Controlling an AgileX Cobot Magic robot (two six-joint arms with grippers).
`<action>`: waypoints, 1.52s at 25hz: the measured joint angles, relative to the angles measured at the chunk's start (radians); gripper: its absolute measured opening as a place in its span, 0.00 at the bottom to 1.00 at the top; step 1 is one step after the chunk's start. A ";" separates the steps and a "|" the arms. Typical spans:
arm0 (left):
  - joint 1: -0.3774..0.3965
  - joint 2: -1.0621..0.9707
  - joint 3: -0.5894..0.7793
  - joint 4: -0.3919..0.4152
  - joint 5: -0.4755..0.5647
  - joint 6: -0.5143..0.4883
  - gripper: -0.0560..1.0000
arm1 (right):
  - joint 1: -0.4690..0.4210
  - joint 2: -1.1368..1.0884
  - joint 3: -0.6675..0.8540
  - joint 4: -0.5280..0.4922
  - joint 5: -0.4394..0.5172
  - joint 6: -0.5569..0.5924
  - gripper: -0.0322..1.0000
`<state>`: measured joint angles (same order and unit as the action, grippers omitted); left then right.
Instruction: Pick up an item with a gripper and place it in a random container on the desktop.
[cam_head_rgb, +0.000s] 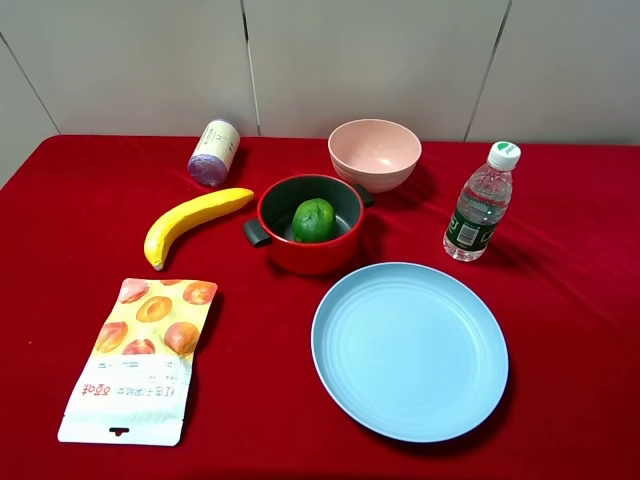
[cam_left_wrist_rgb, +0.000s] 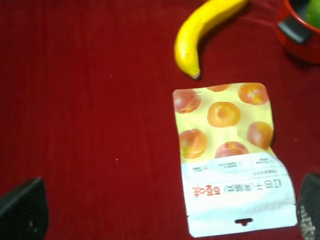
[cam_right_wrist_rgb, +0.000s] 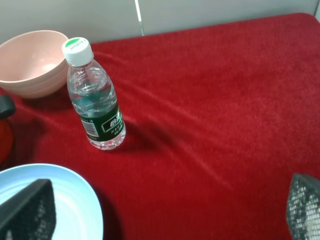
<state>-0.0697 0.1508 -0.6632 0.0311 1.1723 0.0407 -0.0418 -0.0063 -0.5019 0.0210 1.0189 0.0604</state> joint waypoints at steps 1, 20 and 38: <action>0.010 -0.011 0.012 0.000 0.000 0.000 0.99 | 0.000 0.000 0.000 0.000 0.000 0.000 0.70; 0.037 -0.156 0.172 -0.048 -0.111 0.001 0.99 | 0.000 0.000 0.000 0.000 0.000 0.000 0.70; 0.037 -0.156 0.172 -0.053 -0.111 0.001 0.99 | 0.000 0.000 0.000 0.000 0.000 0.000 0.70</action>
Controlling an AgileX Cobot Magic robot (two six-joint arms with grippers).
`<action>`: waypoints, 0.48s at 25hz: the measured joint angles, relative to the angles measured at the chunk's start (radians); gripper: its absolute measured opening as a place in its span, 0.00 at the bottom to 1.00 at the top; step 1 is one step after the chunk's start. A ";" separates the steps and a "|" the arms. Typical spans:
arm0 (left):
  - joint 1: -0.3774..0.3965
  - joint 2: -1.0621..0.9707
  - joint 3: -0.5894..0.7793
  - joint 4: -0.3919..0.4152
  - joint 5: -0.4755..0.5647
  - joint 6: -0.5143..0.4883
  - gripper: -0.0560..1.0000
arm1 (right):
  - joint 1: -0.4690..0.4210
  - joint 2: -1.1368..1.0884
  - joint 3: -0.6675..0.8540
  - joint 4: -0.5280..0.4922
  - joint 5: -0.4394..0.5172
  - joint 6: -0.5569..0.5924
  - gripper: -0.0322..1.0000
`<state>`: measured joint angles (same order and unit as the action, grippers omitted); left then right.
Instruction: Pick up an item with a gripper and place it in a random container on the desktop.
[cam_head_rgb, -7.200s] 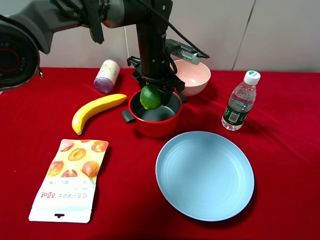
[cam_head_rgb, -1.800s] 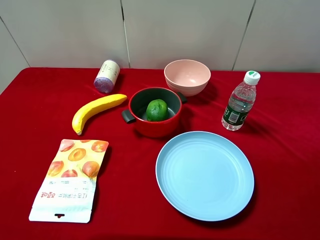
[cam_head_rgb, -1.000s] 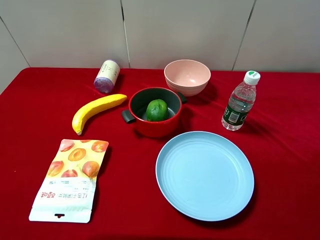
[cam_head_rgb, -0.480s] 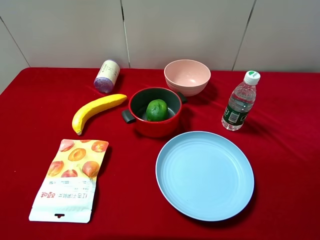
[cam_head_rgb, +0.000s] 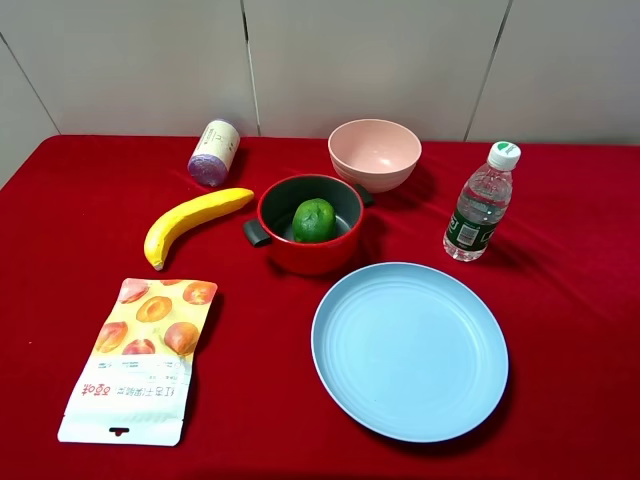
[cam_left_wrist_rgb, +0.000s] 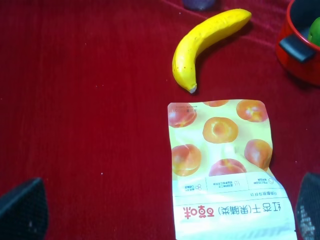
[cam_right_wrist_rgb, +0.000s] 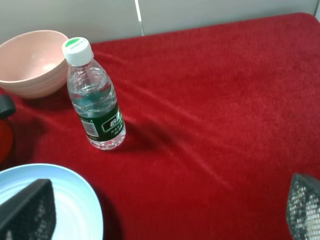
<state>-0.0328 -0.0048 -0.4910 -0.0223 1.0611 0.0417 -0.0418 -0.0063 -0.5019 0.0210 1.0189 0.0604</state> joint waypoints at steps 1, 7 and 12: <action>0.000 0.000 0.000 0.000 0.000 0.000 0.99 | 0.000 0.000 0.000 0.000 0.000 0.000 0.70; 0.000 0.000 0.000 0.000 0.000 0.000 0.99 | 0.000 0.000 0.000 0.000 0.000 0.000 0.70; 0.000 0.000 0.000 0.000 0.000 0.000 0.99 | 0.000 0.000 0.000 0.000 0.000 0.000 0.70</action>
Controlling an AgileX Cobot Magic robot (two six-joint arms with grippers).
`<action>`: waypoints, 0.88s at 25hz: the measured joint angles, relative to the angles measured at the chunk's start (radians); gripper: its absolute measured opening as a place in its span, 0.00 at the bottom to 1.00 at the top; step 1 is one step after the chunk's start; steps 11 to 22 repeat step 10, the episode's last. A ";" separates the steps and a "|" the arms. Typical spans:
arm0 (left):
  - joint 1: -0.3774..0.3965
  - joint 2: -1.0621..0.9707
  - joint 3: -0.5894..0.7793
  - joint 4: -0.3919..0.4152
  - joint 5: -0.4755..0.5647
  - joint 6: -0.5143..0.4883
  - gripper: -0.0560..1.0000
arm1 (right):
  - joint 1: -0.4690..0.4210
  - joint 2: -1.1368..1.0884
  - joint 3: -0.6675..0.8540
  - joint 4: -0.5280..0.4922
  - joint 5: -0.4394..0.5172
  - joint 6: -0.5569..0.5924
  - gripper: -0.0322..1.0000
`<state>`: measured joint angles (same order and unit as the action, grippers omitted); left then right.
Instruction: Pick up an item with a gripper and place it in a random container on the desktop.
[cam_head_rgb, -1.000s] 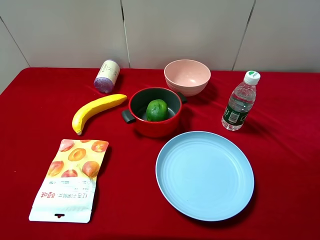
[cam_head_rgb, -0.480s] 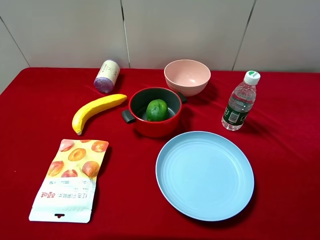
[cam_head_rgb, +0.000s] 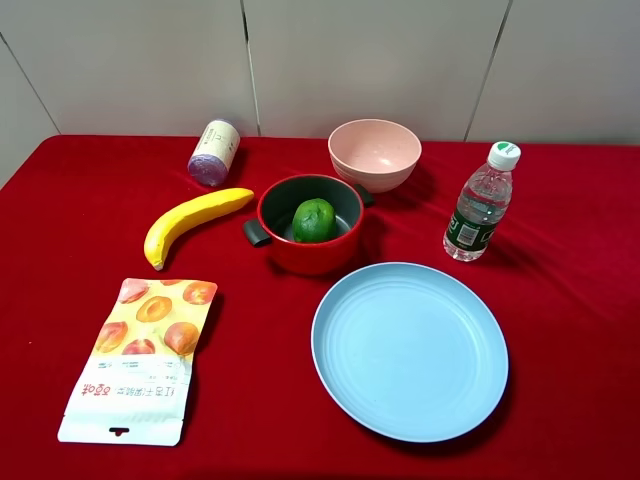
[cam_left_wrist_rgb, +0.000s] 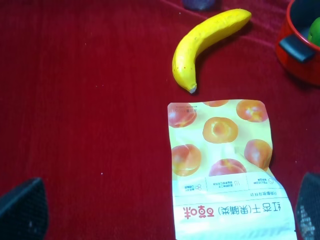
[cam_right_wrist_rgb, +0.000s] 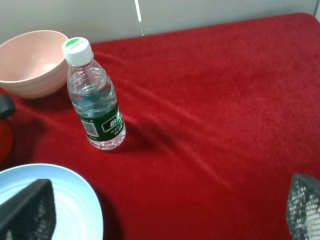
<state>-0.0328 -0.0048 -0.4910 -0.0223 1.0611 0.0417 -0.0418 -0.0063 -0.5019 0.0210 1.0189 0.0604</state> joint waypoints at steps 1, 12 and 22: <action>0.000 0.000 0.000 0.000 0.000 0.000 0.99 | 0.000 0.000 0.000 0.000 0.000 0.000 0.70; 0.000 0.000 0.000 0.000 0.000 0.000 0.99 | 0.000 0.000 0.000 0.000 0.000 0.000 0.70; 0.000 0.000 0.000 0.000 0.000 0.000 0.99 | 0.000 0.000 0.000 0.000 0.000 0.000 0.70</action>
